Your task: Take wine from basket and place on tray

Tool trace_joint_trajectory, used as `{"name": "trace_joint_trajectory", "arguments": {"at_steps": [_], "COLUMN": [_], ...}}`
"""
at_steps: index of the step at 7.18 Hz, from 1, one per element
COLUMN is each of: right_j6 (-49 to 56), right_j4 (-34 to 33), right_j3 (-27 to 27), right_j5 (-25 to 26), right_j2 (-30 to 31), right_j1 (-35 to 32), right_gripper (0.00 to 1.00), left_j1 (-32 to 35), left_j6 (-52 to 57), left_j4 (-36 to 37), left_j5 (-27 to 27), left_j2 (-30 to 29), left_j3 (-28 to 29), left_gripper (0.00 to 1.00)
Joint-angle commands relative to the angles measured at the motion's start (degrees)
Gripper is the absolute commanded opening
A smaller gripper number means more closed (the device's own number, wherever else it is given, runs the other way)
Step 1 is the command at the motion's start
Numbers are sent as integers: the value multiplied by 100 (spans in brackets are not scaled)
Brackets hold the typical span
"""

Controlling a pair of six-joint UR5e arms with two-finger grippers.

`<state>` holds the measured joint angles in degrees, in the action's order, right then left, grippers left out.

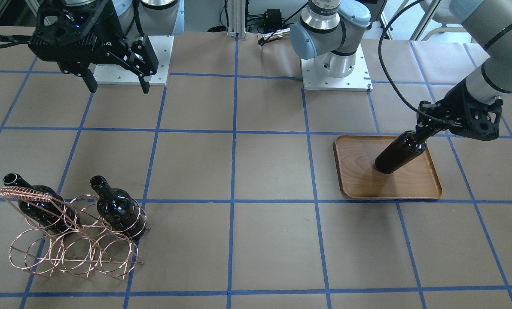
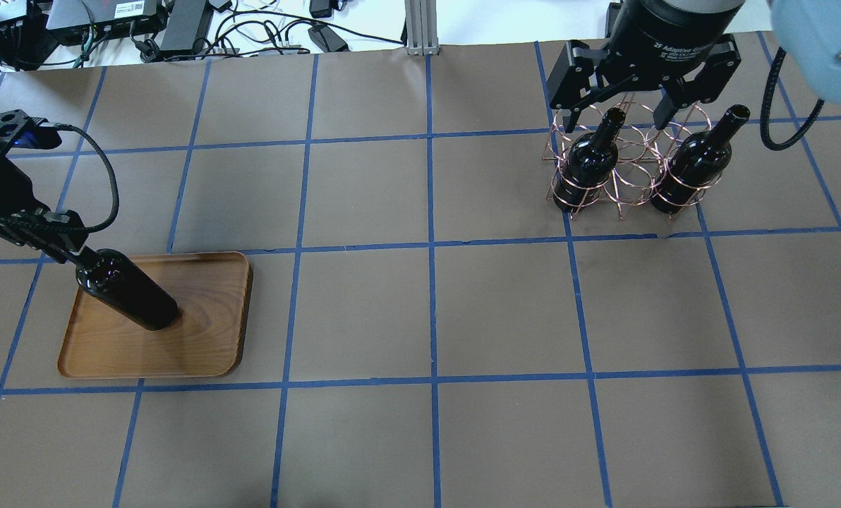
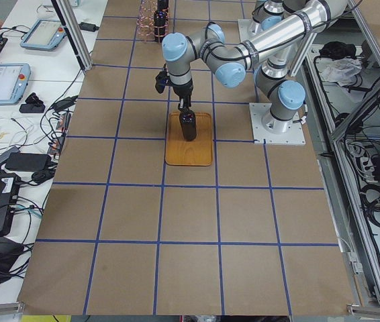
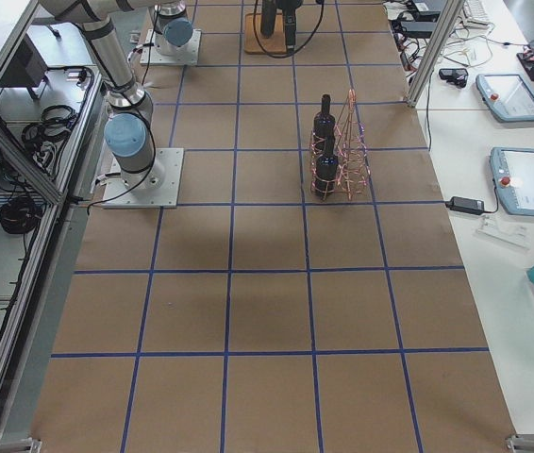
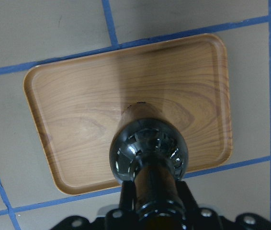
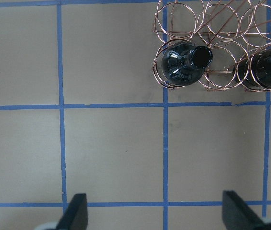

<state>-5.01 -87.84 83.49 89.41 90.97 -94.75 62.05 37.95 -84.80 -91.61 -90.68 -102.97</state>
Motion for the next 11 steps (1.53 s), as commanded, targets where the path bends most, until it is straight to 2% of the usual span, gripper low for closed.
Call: {"name": "trace_joint_trajectory", "arguments": {"at_steps": [1, 2, 3, 4, 5, 6, 7, 9, 11], "right_j6": [8, 8, 0, 8, 8, 8, 8, 8, 0], "right_j4": [-5, -5, -5, -5, -5, -5, -5, -5, -5], "right_j3": [0, 0, 0, 0, 0, 0, 0, 0, 0], "right_j5": [-3, -3, -3, -3, 6, 6, 6, 6, -3], "right_j2": [0, 0, 0, 0, 0, 0, 0, 0, 0], "right_j1": [0, 0, 0, 0, 0, 0, 0, 0, 0], "right_gripper": [100, 100, 100, 100, 100, 100, 100, 100, 100], "left_j1": [0, 0, 0, 0, 0, 70, 166, 962, 1807], "left_j6": [11, 11, -41, -51, -138, -617, -1318, -2086, -2500], "left_j4": [7, 7, 7, 7, -45, -333, -797, -1056, -1012], "left_j5": [-6, -6, -6, -24, -41, -233, -174, -68, 308], "left_j2": [-11, -11, -11, -11, 50, 155, 217, 445, 595], "left_j3": [5, 5, 5, 5, 22, 118, 432, 952, 1216], "left_gripper": [0, 4, 57, 88, 100, 100, 100, 100, 100]}}
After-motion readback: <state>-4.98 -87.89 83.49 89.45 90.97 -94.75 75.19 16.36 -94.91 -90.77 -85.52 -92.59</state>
